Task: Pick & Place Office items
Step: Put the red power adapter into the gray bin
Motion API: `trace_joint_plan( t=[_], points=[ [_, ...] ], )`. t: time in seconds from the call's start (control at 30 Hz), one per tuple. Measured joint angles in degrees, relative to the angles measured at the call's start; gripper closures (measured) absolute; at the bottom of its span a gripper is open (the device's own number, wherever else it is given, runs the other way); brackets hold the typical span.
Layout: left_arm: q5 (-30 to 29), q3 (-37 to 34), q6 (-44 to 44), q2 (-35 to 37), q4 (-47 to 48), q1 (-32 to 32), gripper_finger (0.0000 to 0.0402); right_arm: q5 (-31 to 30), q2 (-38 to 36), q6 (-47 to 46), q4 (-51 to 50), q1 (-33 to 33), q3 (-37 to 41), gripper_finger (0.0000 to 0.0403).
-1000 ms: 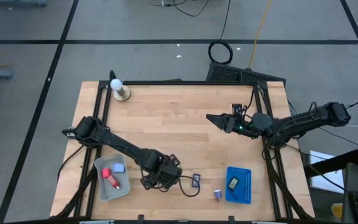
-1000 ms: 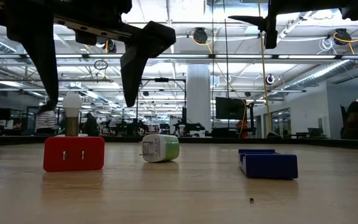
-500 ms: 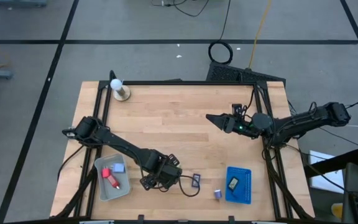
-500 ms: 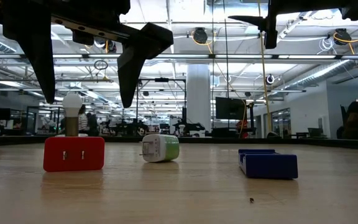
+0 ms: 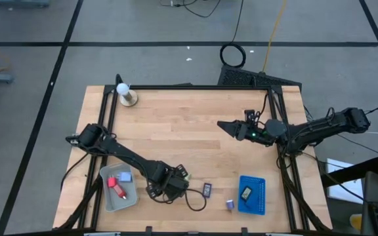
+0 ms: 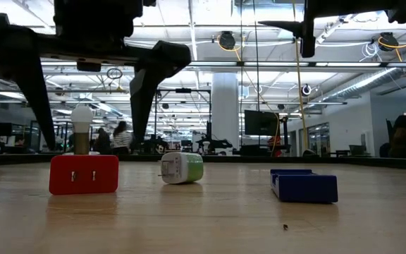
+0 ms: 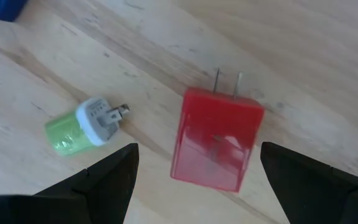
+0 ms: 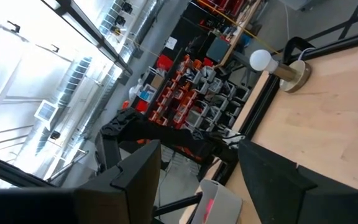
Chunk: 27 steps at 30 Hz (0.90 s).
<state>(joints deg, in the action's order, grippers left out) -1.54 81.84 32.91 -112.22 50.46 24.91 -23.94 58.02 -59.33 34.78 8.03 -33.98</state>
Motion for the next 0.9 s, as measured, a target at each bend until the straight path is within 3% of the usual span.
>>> trace_joint_plan(
  t=[0.9],
  points=[
    [3.39, -10.44, 0.30, 0.42, -12.96, 0.97, 0.0065, 0.00, 0.01, 0.22, -0.82, 0.00, 0.00, 0.0193]
  ],
)
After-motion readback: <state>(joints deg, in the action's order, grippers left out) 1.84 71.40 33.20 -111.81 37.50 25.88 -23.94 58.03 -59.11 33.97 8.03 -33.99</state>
